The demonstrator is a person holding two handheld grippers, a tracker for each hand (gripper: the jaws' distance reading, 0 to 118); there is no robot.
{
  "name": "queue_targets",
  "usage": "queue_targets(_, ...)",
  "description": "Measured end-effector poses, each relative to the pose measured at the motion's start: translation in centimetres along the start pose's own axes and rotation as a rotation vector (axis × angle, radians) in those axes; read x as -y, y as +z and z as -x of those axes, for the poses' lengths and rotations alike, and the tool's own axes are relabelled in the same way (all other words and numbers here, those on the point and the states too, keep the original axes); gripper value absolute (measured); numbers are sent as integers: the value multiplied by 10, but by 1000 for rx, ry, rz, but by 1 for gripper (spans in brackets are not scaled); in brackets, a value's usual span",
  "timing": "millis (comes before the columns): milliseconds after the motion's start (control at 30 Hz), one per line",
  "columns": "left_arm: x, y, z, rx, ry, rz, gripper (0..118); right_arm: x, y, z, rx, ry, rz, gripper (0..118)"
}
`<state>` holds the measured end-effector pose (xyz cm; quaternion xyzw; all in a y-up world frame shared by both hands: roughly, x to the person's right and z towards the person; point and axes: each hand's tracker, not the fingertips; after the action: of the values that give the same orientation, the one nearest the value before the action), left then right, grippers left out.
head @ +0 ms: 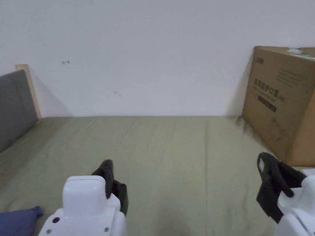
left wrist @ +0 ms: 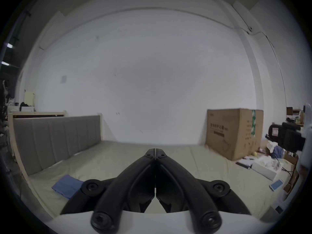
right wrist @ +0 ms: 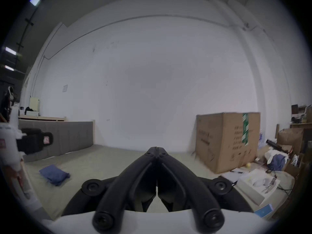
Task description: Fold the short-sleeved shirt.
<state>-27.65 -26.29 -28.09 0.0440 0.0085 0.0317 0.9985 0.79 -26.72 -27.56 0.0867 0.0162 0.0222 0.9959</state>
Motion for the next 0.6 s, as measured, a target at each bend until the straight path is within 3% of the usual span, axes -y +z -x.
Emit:
queue_targets(100,1,5,1,-7,-23,4,0,8,13,2,101,70,-11,0)
queue_targets(267,7,13,10,-47,-2,14,0,17,16,-8,162,-2,64,0)
queue_targets(433,5,11,15,-78,2,25,0,23,18,-10,163,-12,97,0)
queue_targets(500,4,11,20,-72,14,21,19,24,17,-8,153,13,104,4)
queue_targets(533,4,10,22,-52,29,28,35,24,17,-5,150,25,103,22)
queue_targets(567,4,10,23,-40,33,38,61,24,16,-4,145,31,105,52)
queue_targets(600,4,8,24,-35,31,44,80,25,15,-3,145,34,106,74)
